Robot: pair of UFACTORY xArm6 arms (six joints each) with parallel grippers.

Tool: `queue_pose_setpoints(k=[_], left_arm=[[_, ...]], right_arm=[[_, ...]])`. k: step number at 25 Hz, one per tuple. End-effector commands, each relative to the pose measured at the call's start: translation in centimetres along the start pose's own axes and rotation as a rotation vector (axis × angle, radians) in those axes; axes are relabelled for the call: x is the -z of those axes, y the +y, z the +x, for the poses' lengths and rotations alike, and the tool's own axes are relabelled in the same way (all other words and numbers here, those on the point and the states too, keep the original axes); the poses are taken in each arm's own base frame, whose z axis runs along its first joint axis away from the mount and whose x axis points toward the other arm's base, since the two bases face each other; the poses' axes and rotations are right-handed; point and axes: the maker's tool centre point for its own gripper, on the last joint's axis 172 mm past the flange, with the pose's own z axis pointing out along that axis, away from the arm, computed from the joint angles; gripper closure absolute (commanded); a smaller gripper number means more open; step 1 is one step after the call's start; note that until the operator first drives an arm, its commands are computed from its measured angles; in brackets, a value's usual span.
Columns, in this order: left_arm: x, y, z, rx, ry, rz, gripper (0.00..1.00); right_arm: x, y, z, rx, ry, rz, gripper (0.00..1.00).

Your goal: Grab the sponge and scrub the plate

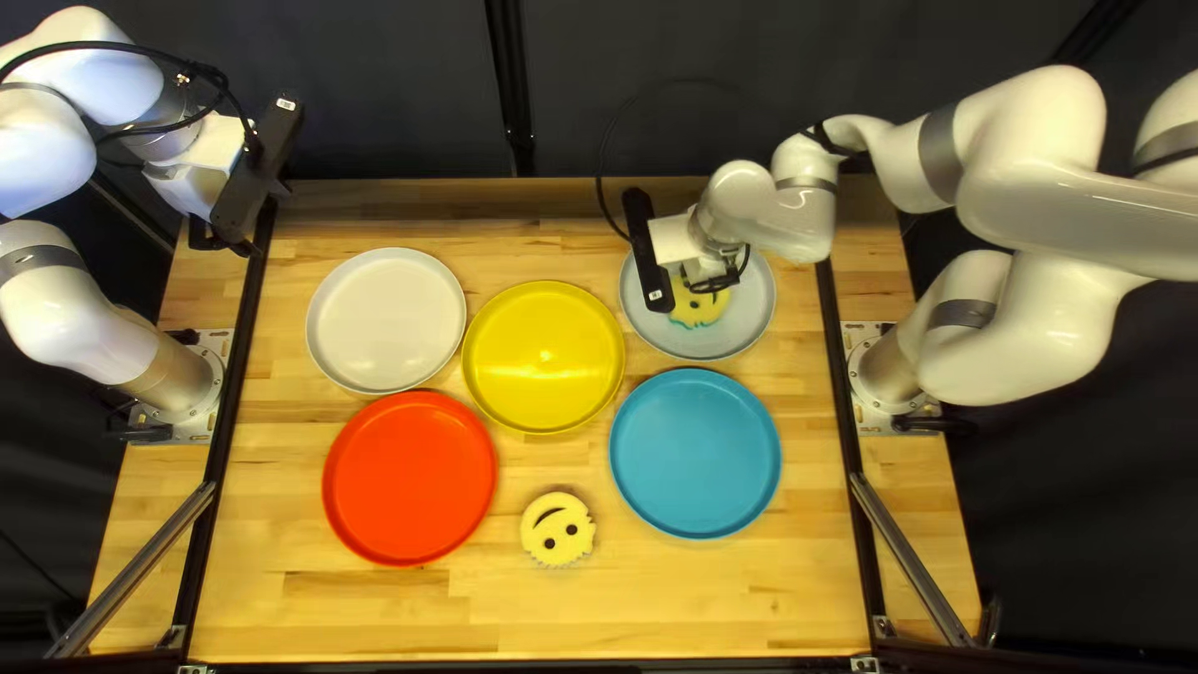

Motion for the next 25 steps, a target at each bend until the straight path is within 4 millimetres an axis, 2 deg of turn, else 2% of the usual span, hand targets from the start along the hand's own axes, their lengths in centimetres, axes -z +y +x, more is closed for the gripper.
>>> queue_pose_setpoints(k=[1, 5, 13, 15, 17, 20, 25], left_arm=[[0.0, 0.0, 0.0, 0.0, 0.0, 0.0, 0.0], [0.0, 0.0, 0.0, 0.0, 0.0, 0.0, 0.0], [0.0, 0.0, 0.0, 0.0, 0.0, 0.0, 0.0], [0.0, 0.0, 0.0, 0.0, 0.0, 0.0, 0.0], [0.0, 0.0, 0.0, 0.0, 0.0, 0.0, 0.0], [0.0, 0.0, 0.0, 0.0, 0.0, 0.0, 0.0], [0.0, 0.0, 0.0, 0.0, 0.0, 0.0, 0.0]], right_arm=[[-0.1, 1.5, 0.2, -0.024, -0.014, 0.008, 1.0], [0.3, 0.2, 1.2, -0.026, -0.013, 0.003, 1.0], [1.7, -5.2, 3.2, 0.026, 0.003, -0.036, 1.0], [1.7, -5.6, 3.4, 0.037, 0.005, -0.041, 1.0], [1.8, -5.4, 3.0, 0.041, 0.005, -0.044, 1.0], [1.7, -3.9, 2.2, 0.034, 0.005, -0.039, 1.0], [0.8, -0.2, 0.5, 0.004, -0.005, -0.023, 1.0]])
